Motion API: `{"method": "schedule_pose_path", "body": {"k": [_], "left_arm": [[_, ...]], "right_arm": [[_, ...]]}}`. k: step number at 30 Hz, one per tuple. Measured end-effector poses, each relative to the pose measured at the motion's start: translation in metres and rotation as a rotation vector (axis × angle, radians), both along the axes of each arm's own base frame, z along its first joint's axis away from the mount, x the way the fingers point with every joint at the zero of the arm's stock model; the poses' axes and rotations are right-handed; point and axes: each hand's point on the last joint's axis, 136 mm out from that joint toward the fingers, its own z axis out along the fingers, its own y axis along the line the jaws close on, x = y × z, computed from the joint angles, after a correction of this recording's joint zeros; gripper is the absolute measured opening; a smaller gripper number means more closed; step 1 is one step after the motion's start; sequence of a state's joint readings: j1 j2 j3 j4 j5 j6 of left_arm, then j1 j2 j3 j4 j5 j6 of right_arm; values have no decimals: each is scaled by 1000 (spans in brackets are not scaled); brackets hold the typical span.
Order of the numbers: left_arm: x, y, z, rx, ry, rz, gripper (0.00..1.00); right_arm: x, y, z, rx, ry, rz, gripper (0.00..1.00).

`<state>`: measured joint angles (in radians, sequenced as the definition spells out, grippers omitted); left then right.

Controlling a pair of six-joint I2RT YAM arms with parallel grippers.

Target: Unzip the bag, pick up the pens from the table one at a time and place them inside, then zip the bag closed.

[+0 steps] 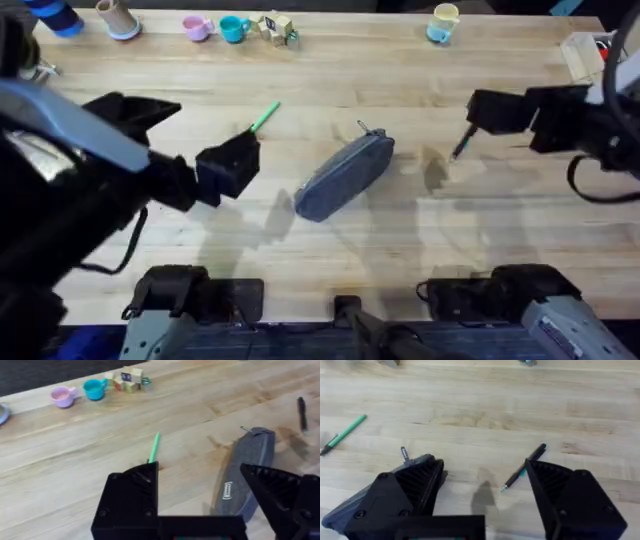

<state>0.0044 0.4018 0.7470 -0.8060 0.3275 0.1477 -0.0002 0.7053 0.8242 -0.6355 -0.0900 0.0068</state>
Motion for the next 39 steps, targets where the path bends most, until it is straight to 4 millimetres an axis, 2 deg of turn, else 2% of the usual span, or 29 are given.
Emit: {"method": "schedule_pose_path", "body": {"k": [4, 9, 16, 20, 23, 29, 34, 39], "left_arm": [[7, -8, 3, -21, 40, -45, 993], [13, -18, -5, -54, 102, -100, 993], [14, -28, -12, -92, 152, -157, 993], [12, -31, -12, -102, 156, -174, 993], [8, -32, -16, -110, 186, -172, 993], [-7, -32, -33, -135, 299, -157, 993], [-16, -32, -41, -124, 342, -167, 993], [-31, -42, -50, -58, 369, -272, 995]], "right_arm": [[10, 1, 1, 4, 18, 5, 995], [16, 1, 0, 4, 20, 7, 996], [15, 1, -2, -8, 25, 16, 995], [6, 14, -9, 33, 73, 76, 995], [-3, 16, -9, 42, 92, 86, 995], [-15, 17, 10, 45, 59, 93, 995], [-22, 18, 5, 51, 90, 98, 995], [-26, 19, 1, 52, 111, 98, 996]]}}
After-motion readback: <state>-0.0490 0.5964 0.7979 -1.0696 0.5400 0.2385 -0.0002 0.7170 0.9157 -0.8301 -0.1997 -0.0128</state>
